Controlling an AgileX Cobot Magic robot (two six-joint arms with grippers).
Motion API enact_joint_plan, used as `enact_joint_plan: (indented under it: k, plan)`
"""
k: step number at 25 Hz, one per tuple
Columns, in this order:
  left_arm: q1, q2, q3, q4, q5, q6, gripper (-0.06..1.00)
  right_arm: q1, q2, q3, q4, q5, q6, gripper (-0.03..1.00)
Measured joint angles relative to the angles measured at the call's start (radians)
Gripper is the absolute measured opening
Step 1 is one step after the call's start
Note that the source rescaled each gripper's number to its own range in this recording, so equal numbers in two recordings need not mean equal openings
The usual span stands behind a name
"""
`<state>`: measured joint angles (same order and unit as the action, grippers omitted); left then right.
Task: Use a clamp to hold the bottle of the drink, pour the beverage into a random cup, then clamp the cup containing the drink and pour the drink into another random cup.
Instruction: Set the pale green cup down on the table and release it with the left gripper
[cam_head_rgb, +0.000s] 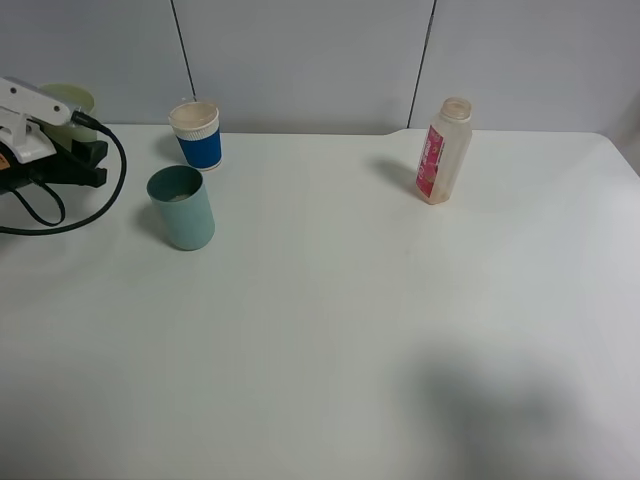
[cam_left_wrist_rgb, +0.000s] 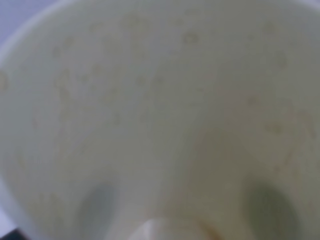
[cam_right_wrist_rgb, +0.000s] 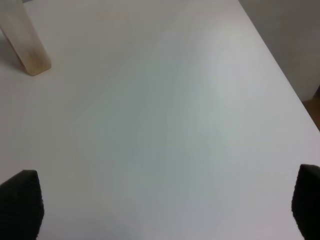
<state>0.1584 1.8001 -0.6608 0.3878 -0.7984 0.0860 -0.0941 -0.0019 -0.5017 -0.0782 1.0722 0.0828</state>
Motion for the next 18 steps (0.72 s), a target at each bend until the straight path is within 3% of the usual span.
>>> enact_joint_plan:
  k: [4,8,10,18]
  plan:
    - [0.03,0.064,0.0,0.019,-0.074,0.0,0.01,0.0,0.0,0.0,0.0,0.0,0.0,0.99]
    - [0.039,0.188,-0.002,0.026,-0.27,-0.001,0.01,0.0,0.0,0.0,0.0,0.0,0.0,0.99]
    - [0.039,0.215,-0.002,0.026,-0.319,-0.001,0.01,0.0,0.0,0.0,0.0,0.0,0.0,0.99]
    - [0.039,0.309,-0.003,0.026,-0.402,-0.002,0.01,0.0,0.0,0.0,0.0,0.0,0.0,0.99]
